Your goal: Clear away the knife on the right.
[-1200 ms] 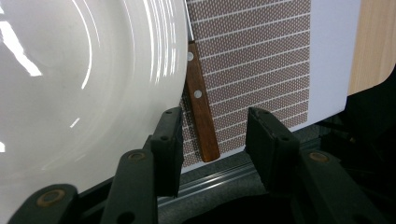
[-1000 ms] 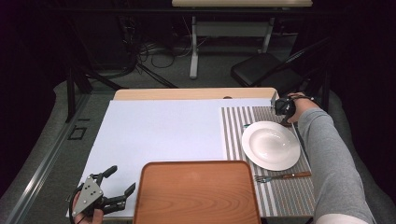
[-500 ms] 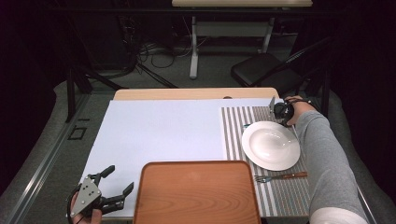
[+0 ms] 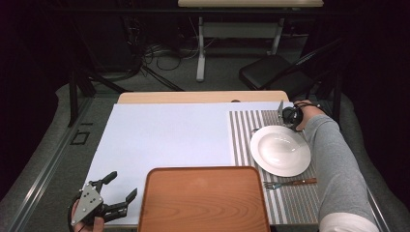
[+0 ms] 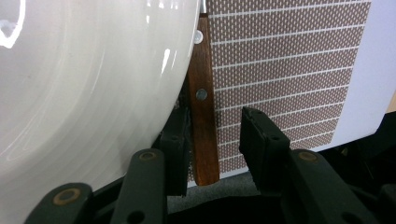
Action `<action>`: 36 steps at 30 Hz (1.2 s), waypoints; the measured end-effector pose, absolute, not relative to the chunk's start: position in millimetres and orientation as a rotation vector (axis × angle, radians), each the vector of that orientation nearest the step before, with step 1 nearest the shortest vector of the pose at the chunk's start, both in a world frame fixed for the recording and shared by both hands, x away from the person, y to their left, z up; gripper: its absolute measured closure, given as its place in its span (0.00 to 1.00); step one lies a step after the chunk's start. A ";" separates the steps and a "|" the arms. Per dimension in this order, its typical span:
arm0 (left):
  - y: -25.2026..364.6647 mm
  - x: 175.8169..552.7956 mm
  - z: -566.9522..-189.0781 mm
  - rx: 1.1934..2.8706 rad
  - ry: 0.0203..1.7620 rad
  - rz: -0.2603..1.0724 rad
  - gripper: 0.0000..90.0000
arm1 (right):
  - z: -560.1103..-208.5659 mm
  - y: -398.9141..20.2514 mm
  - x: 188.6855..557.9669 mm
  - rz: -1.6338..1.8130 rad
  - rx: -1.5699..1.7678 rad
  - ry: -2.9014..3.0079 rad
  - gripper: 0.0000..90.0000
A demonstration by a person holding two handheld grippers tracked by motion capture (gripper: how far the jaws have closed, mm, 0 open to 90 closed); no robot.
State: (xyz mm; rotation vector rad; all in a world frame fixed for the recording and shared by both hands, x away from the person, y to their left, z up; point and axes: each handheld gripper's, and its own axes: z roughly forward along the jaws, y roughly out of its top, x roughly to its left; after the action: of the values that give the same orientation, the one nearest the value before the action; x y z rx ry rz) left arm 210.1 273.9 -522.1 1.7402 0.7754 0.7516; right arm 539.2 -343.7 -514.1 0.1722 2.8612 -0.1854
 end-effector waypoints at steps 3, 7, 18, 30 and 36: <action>273.8 210.2 -522.2 1.742 0.776 0.750 0.17 | -517.3 -344.0 540.1 -0.172 0.166 2.861 0.70; 274.0 210.6 -522.4 1.746 0.776 0.752 0.17 | -518.6 -343.7 541.6 -0.209 0.170 2.877 0.70; 274.0 209.1 -522.0 1.741 0.784 0.757 0.17 | -523.0 -345.2 544.1 -0.189 0.151 2.901 0.74; 274.3 208.8 -521.7 1.743 0.779 0.755 0.17 | -523.7 -343.9 541.8 -0.203 0.142 2.913 0.82; 274.6 208.8 -521.7 1.741 0.783 0.757 0.17 | -522.9 -343.6 541.3 -0.213 0.113 2.908 0.83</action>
State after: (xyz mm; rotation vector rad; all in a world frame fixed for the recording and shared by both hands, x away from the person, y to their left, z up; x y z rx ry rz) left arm 208.8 274.6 -521.7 1.7408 0.7834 0.7571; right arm 541.3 -343.6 -522.9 0.1133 2.9081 -0.2127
